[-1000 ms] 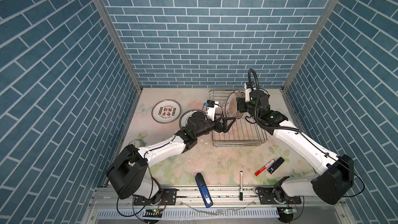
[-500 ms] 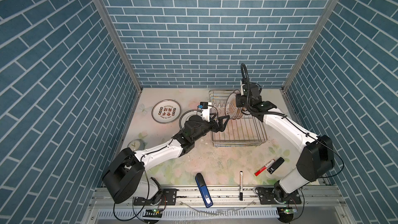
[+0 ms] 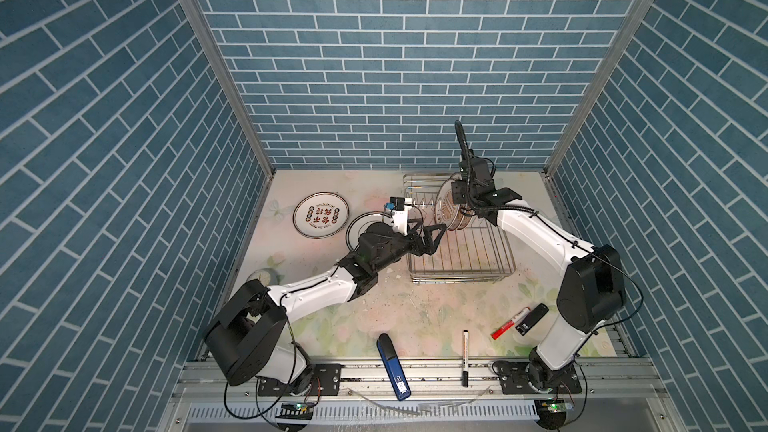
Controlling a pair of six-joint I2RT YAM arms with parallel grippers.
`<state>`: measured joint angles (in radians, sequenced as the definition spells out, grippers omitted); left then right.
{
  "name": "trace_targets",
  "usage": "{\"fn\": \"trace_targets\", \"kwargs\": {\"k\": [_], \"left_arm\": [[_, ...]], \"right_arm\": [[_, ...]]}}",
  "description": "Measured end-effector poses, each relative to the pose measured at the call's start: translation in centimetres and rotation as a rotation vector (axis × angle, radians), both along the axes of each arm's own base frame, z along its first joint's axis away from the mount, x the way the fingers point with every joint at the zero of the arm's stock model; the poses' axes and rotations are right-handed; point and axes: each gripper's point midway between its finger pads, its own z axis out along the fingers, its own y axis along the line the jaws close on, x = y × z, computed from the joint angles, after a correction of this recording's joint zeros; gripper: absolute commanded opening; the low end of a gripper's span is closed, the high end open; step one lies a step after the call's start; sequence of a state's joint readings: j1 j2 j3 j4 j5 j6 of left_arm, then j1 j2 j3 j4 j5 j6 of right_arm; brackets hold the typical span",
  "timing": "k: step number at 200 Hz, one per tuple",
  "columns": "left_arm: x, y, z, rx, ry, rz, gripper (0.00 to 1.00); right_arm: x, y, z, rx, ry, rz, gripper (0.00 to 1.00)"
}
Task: Unload the plates from the dish rack
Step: 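Lower the right gripper onto the orange-sunburst plate rim in the rack and grasp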
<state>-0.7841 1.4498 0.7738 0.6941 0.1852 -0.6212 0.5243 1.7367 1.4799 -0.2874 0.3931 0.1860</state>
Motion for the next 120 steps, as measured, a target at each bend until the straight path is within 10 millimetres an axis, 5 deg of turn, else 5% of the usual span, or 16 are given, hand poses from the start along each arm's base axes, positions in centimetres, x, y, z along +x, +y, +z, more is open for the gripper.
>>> {"fn": "trace_targets", "kwargs": {"k": [120], "left_arm": [[-0.2,-0.9,-0.9,-0.008,0.022,-0.039,1.0]], "right_arm": [[2.0,-0.2,-2.1,-0.076,0.031,-0.063,0.22]]}}
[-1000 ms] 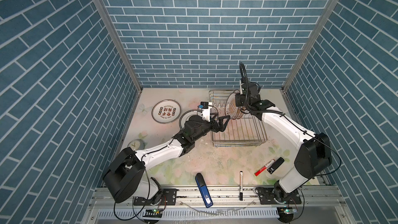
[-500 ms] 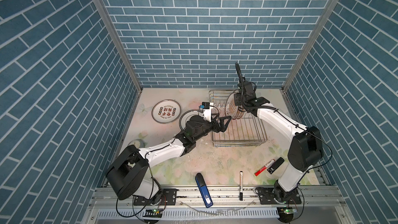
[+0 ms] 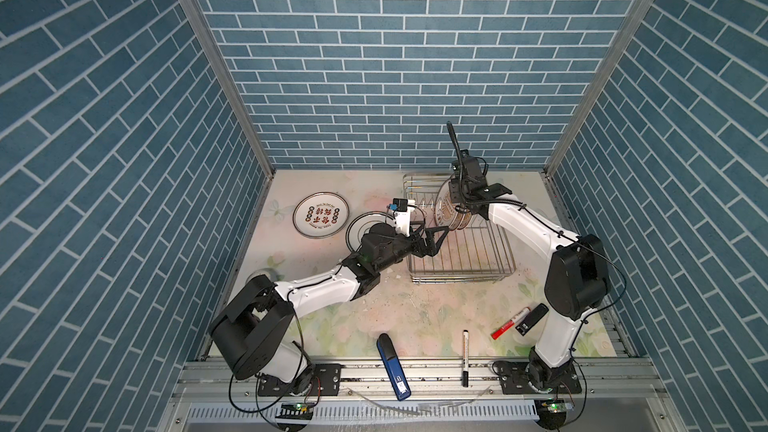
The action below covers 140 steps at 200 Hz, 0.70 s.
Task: Unload the plates from the dish rack
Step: 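Lower the right gripper onto the orange-sunburst plate rim in the rack and grasp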
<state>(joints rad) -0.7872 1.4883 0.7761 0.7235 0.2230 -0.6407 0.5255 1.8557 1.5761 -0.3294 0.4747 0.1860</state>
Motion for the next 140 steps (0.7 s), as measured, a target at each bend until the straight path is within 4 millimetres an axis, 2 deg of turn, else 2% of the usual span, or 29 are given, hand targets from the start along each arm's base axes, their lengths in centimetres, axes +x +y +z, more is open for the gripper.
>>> {"fn": "trace_targets", "kwargs": {"k": [35,88,140], "left_arm": [[-0.02,-0.09,0.23,-0.004,-0.003,-0.005,1.0],[0.18,-0.2,-0.73,0.013,0.016,-0.001,1.0],[0.53,0.05,-0.73,0.014,0.014,0.025,1.0]], "right_arm": [[0.27,-0.27,-0.69,-0.039,0.0,-0.031,0.19],[0.18,-0.16,-0.27,-0.057,-0.015,-0.041,0.14],[0.02,-0.19,-0.07,-0.089,-0.022,-0.044,0.09]]}}
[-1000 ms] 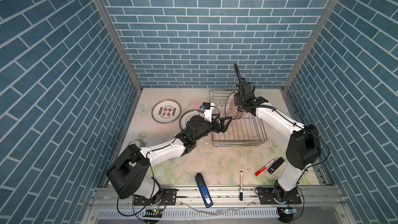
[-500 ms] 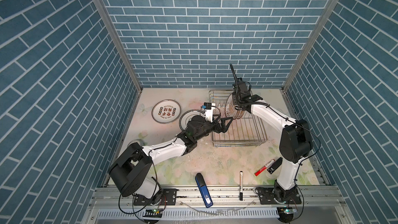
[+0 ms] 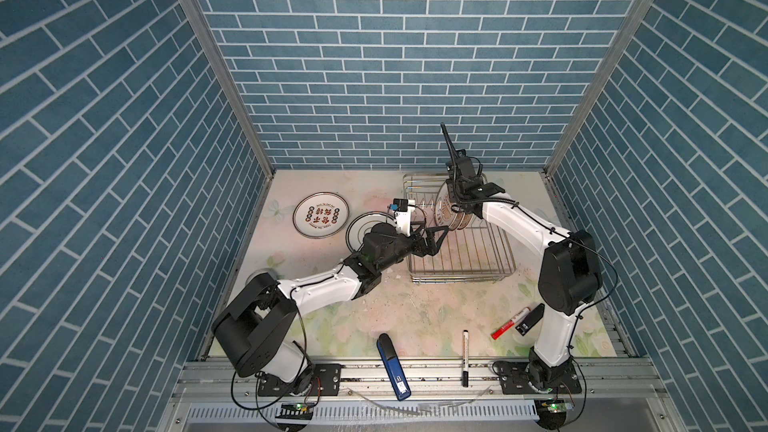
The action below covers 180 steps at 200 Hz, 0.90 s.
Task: Unload the plates from the dish rack
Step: 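Lift the orange-sunburst plate up out of the rack with the right gripper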
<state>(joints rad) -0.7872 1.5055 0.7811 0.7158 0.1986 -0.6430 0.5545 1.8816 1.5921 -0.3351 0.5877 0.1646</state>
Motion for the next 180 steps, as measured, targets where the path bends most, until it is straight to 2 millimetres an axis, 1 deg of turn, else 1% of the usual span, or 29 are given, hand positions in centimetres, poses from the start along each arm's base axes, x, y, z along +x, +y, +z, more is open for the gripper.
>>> {"fn": "trace_targets", "kwargs": {"k": [20,93,140,166,180], "left_arm": [[0.0,0.0,0.0,0.0,0.0,0.003,1.0],[-0.2,0.7,0.3,-0.003,-0.007,0.022,1.0],[-0.3,1.1,0.3,-0.003,-0.008,0.031,1.0],[-0.5,1.3,0.5,-0.005,-0.011,0.034,1.0],[-0.5,1.4,0.8,-0.01,-0.015,0.034,1.0]], "right_arm": [[-0.1,-0.2,0.0,-0.034,0.002,-0.001,0.08],[-0.2,-0.1,0.1,-0.055,-0.003,-0.003,0.05],[-0.6,0.4,0.4,-0.091,-0.014,0.002,0.04],[-0.8,0.5,0.9,-0.109,-0.023,0.008,0.04],[-1.0,0.3,1.5,-0.114,-0.034,0.005,0.04]]}}
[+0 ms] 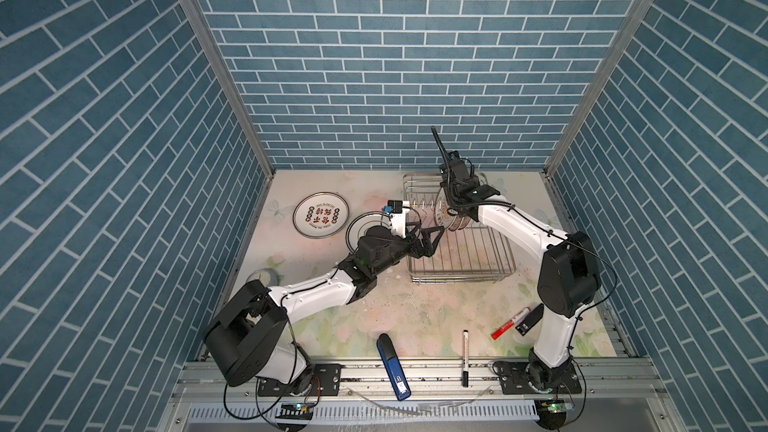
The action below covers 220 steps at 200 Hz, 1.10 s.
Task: Unload the plates from the dish rack
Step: 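Lift the orange-sunburst plate up out of the rack with the right gripper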
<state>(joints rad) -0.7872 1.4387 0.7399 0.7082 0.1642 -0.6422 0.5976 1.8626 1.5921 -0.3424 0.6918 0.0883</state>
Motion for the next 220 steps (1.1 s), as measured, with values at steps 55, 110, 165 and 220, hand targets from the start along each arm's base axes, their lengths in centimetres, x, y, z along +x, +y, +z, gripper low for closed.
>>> {"fn": "trace_targets", "kwargs": {"k": [55,110,165,220], "left_arm": [[-0.4,0.6,0.8,-0.014,-0.014,0.006,1.0],[-0.7,0.8,1.0,-0.015,-0.016,0.007,1.0],[-1.0,1.0,1.8,-0.03,-0.029,0.002,1.0],[-1.7,1.8,1.5,-0.023,-0.022,0.005,1.0]], "right_arm": [[-1.2,-1.1,4.8,0.012,-0.085,-0.013,0.03],[-4.4,-2.6,10.0,0.001,-0.197,-0.02,0.01],[-7.1,-4.3,13.3,0.033,-0.284,-0.037,0.01],[-10.0,-5.5,15.5,0.073,-0.347,-0.017,0.0]]}}
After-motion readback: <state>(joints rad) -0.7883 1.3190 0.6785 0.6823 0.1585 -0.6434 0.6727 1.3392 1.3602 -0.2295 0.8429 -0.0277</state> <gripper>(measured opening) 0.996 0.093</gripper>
